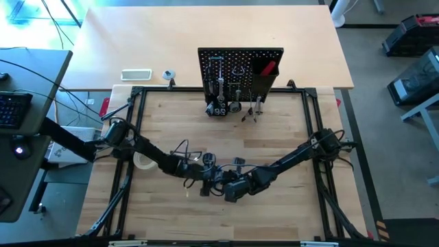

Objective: Hang tools onto peg board
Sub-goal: Put the pick tool into the black bin on the peg board

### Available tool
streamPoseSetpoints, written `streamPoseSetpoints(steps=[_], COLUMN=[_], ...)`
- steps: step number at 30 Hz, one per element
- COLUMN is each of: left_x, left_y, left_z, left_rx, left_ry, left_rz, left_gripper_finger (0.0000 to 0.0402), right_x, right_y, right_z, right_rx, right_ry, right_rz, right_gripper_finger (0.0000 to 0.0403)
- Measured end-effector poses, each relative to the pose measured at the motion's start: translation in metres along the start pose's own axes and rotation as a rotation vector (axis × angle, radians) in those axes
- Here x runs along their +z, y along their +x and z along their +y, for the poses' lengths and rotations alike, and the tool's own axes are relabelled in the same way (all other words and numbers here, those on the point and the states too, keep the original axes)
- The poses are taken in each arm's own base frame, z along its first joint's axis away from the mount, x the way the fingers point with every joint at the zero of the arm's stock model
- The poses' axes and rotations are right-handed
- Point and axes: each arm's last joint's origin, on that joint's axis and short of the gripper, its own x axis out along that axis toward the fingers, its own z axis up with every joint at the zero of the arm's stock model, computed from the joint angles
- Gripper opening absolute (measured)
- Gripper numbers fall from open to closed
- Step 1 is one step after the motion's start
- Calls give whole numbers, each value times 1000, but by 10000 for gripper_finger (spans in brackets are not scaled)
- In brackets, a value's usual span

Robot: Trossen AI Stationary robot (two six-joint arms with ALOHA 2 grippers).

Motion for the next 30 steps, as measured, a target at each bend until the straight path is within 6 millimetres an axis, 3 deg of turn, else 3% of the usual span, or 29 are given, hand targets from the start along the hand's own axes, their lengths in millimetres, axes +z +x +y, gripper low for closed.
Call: streamPoseSetpoints(steps=[4,6,8,11,12,21,30], left_x=[-4,-5,-7,-9,-10,-7,4], left_y=[15,21,24,26,26,23,12], left_z=[-5,-6,-8,-7,-6,-2,-3], left_rx=[-8,-17,-30,-47,-41,-70,-107], left_ry=[-22,-29,-25,11,15,9,49], left_rz=[15,13,19,45,58,84,80], left_gripper_finger=[204,183,137,31,20,2,1], right_x=[1,1,1,1,0,-4,-11], right_y=[0,0,0,0,-1,-7,-65], right_z=[0,0,0,0,1,3,1], right_rx=[2,2,2,2,2,-28,-97], right_ry=[0,0,2,3,2,-35,22], right_rz=[-6,-6,-6,-6,-6,12,52], right_gripper_finger=[0,0,0,0,0,0,1])
